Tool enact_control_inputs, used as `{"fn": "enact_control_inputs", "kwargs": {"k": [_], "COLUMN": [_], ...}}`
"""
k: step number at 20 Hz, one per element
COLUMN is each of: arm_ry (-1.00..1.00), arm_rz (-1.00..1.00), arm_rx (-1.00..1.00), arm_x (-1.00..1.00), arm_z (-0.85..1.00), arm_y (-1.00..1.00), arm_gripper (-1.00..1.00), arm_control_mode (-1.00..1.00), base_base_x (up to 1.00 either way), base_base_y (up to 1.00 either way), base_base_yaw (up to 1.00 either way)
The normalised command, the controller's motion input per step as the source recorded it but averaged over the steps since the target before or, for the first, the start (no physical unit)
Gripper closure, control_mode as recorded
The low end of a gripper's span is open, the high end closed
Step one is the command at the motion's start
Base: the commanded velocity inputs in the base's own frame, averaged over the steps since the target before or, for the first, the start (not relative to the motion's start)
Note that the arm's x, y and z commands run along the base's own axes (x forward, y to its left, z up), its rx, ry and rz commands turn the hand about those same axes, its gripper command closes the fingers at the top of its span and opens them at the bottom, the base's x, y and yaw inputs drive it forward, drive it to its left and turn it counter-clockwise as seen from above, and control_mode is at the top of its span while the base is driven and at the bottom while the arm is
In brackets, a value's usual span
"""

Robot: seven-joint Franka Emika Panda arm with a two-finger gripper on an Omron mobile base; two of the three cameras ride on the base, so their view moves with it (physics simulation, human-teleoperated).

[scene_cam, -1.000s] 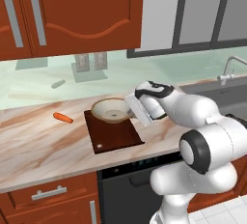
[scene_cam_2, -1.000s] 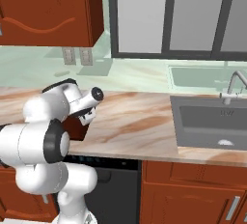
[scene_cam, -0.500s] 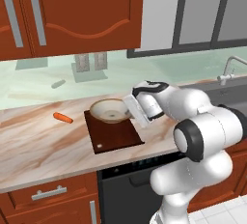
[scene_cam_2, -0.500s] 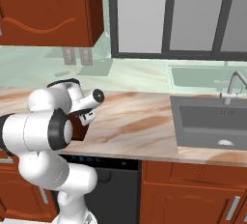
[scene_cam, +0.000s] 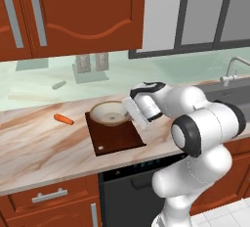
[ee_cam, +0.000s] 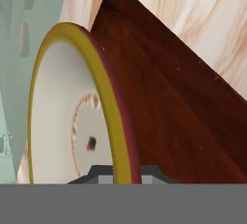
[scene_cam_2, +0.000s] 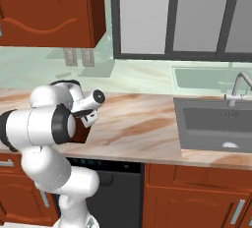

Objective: Place the two vegetables and bowl onto the tray for setting up a vegetable dip station.

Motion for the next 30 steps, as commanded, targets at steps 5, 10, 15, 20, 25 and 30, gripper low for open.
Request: {"fn": "enact_control_inputs", "kwargs": {"k": [5,10,15,20,25,30], "arm_ry": [0.00,0.00,0.00,0.00,0.00,0.00], "arm_rz": [0.00,0.00,0.00,0.00,0.00,-0.01], "arm_rx": [-0.10,-0.12,-0.05,0.00,0.00,0.02], "arm_x": [0.05,0.05,0.04,0.05,0.07,0.09], "arm_z": [-0.10,-0.09,-0.09,-0.06,-0.01,0.00], "arm_y": [0.02,0.04,0.03,0.00,0.00,0.00], "arm_gripper": [1.00,1.00,1.00,1.00,1.00,1.00], "arm_control_mode": [-1.00,-1.00,-1.00,-1.00,-1.00,-1.00], "base_base_x": [0.00,0.00,0.00,0.00,0.00,0.00], "base_base_y": [0.00,0.00,0.00,0.00,0.00,0.00], "base_base_yaw": [0.00,0.00,0.00,0.00,0.00,0.00]}}
